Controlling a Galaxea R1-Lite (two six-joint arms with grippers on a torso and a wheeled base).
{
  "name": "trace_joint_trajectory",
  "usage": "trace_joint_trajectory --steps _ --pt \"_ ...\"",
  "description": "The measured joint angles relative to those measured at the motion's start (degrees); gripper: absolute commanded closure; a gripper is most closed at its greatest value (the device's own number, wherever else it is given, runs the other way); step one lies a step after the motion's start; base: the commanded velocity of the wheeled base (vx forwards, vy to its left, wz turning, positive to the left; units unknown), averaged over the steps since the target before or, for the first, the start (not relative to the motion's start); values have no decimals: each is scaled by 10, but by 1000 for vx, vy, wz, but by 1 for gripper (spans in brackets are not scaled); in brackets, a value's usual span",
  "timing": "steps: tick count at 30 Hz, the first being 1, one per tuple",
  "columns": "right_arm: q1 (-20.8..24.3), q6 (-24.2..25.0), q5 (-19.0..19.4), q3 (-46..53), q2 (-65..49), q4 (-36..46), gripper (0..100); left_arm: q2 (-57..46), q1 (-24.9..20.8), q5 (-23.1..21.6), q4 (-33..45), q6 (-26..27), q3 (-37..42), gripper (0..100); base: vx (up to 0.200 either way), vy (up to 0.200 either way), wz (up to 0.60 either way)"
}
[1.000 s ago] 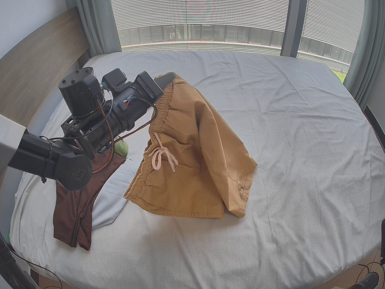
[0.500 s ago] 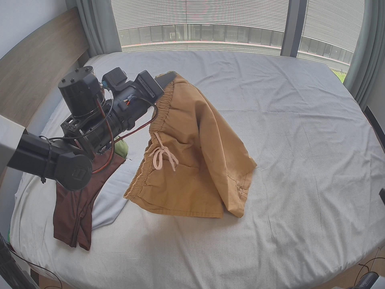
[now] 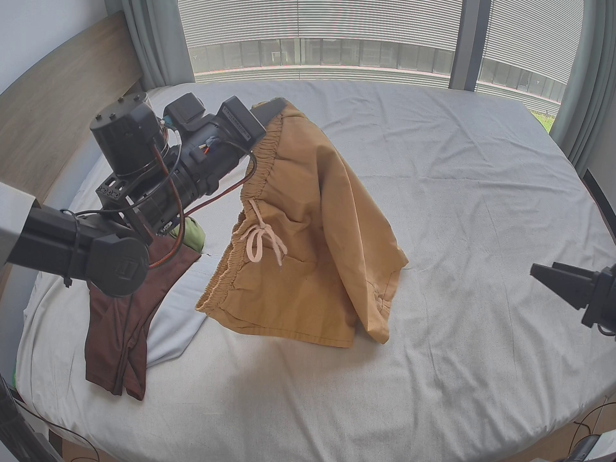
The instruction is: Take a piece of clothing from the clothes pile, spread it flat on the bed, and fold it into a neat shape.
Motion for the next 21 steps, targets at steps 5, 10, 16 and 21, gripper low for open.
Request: trace_joint_trajectory --steps 5,10,16,21 --pt "1 6 17 0 75 -45 0 -1 -4 0 -1 0 -13 100 0 0 0" --pt "1 6 32 5 152 -83 0 0 -7 0 -3 0 -17 100 0 0 0" --pt "3 7 45 7 253 -140 0 2 -10 0 -5 0 -21 100 0 0 0" --pt "18 6 66 9 326 -175 0 3 -11 1 -6 0 -27 100 0 0 0"
